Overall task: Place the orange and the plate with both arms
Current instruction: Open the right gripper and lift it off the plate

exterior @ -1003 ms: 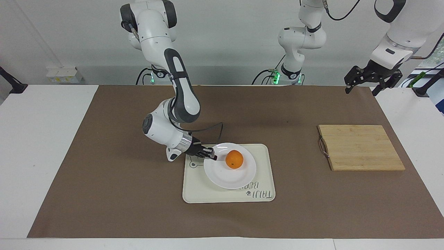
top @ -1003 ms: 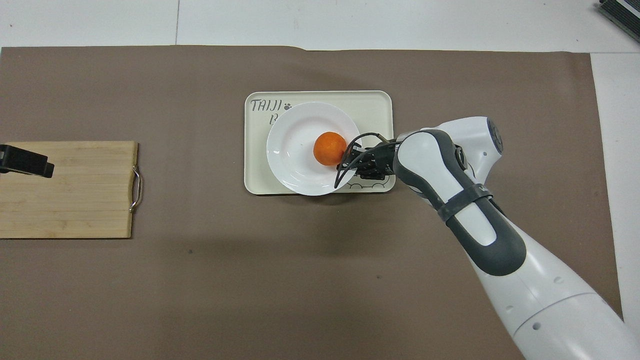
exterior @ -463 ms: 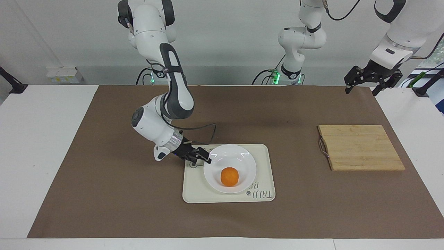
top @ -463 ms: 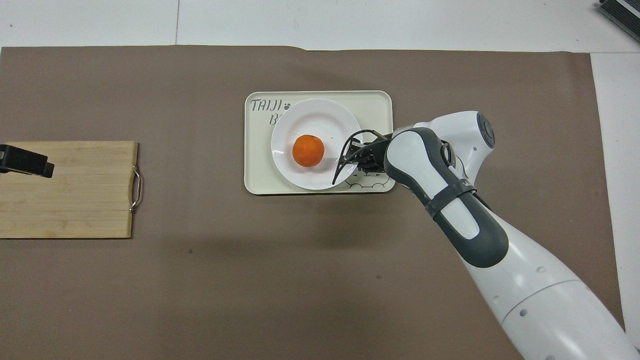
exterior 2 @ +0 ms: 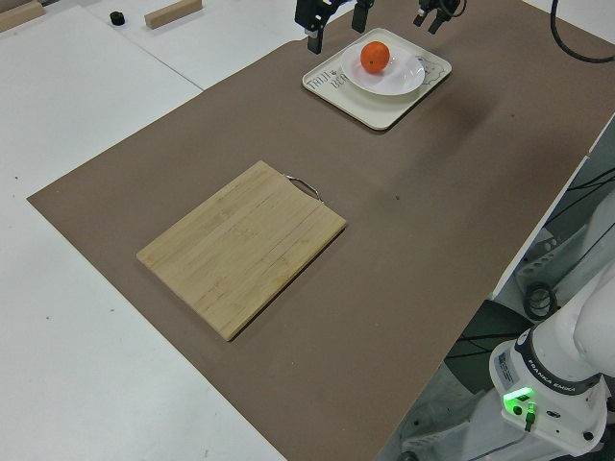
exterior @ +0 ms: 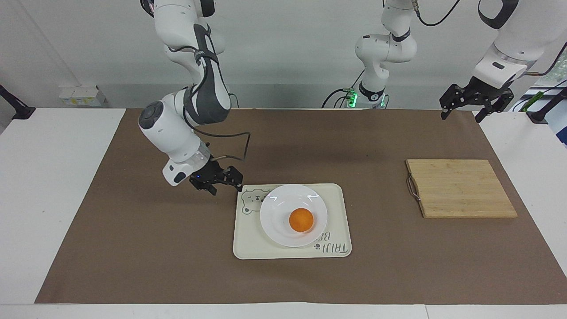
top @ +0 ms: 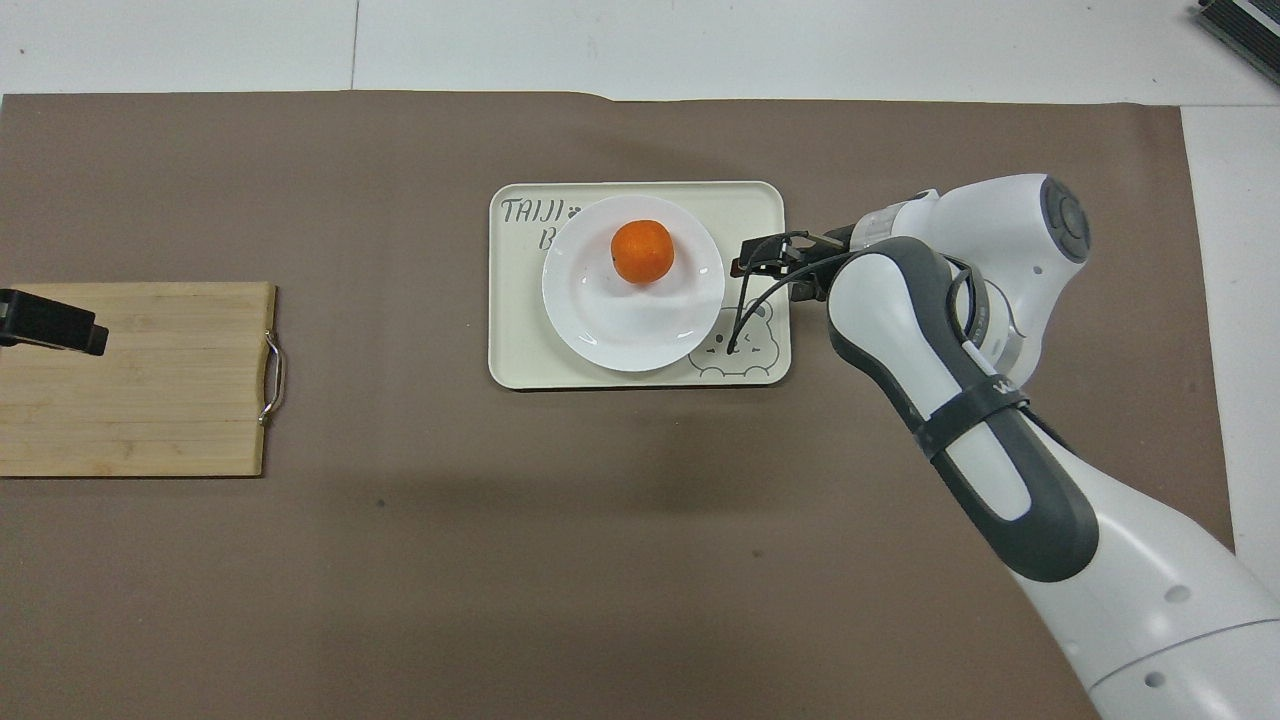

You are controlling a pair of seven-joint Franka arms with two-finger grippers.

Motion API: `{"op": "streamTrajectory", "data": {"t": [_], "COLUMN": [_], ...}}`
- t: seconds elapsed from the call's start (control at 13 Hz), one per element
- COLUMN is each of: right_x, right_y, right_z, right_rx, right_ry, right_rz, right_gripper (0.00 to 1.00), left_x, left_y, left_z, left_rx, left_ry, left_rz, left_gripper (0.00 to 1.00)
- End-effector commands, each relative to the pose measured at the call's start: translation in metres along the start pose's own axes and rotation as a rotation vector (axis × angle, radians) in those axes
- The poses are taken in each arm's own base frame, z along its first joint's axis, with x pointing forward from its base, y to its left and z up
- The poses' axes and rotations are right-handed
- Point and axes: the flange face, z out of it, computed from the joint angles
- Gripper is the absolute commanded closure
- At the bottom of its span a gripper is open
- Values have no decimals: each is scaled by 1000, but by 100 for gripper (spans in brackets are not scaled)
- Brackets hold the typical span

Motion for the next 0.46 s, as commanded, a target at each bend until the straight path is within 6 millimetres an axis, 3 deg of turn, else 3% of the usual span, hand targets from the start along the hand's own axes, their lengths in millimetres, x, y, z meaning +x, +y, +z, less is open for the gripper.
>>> {"op": "streamTrajectory", "data": {"t": [0.0, 0.39], "right_x": [-13, -31], "right_y": [15, 72], "right_z": [-46, -126], "right_rx": [-173, -241], "right_ry": [-1, 4], "right_rz": [-82, -108], "right_gripper": [0, 0], "left_x": [-9, -9], "left_y": [0, 0], "left_z": [-2, -2], "left_rx": [-12, -11], "left_ry": [-3, -3], "left_rz": [1, -1], "left_gripper": [0, 0]}}
